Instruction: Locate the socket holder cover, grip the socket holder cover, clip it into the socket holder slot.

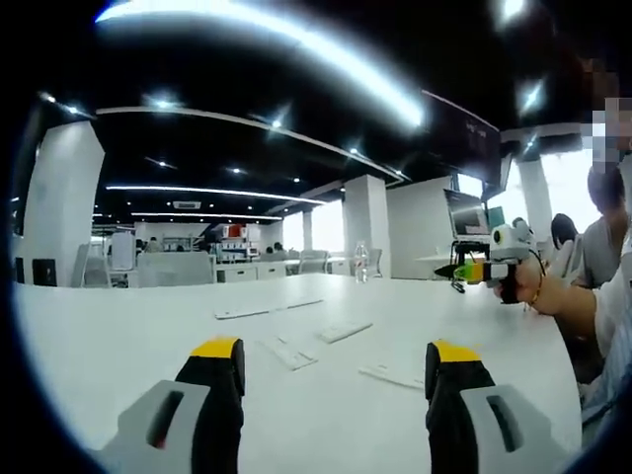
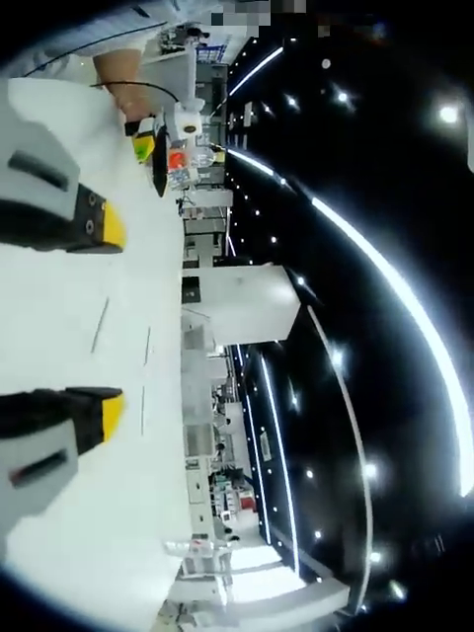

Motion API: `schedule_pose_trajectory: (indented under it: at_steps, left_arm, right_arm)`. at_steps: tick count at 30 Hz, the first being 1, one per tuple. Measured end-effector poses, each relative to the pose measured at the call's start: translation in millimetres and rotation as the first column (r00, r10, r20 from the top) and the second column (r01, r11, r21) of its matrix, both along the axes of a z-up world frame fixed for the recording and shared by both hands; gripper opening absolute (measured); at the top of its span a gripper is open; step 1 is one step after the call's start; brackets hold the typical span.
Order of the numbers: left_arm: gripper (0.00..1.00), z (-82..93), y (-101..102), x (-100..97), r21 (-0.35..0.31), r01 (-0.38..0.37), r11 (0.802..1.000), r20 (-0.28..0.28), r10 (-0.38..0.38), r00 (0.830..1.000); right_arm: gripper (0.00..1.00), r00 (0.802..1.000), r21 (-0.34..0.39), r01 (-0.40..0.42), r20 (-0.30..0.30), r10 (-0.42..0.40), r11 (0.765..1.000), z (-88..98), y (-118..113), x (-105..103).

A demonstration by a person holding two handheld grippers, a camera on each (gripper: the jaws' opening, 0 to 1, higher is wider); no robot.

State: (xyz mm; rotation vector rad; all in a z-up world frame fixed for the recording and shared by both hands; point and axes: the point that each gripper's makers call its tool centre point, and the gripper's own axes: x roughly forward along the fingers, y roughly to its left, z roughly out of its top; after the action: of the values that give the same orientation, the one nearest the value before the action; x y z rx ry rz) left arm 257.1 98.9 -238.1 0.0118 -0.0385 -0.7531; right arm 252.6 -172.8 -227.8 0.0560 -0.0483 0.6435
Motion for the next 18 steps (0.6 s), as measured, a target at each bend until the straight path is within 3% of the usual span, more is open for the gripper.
schedule_pose_trajectory:
  at_steps: [4,9,14,17,18]
  left_arm:
    - [0.81,-3.7,-15,-3.3,0.016,0.033,0.999,-0.059,-0.032,0.998]
    - [0.69,-5.6,-27,-1.9,0.058,0.028,0.998,-0.12,-0.021,0.993]
    - [0.66,-9.5,-41,-4.6,0.072,0.049,0.996,-0.25,-0.03,0.968]
    - [0.66,-9.1,-51,-5.1,0.107,0.059,0.992,-0.304,-0.024,0.952]
    - [0.66,-11.4,-56,-5.6,0.134,0.072,0.988,-0.34,-0.022,0.94]
  right_arm:
    - [0.53,1.0,0.009,0.004,-0.001,-0.004,1.0,0.7,-2,0]
    - [0.51,1.0,0.0,0.005,-0.016,-0.005,1.0,-3.4,-1,2]
    - [0.5,1.0,-0.023,0.006,-0.018,-0.007,1.0,-6.5,0,2]
    - [0.49,1.0,-0.018,0.013,-0.023,-0.014,1.0,-7.1,-3,4]
    - [0.49,1.0,-0.014,0.017,-0.025,-0.017,1.0,-7.2,-4,4]
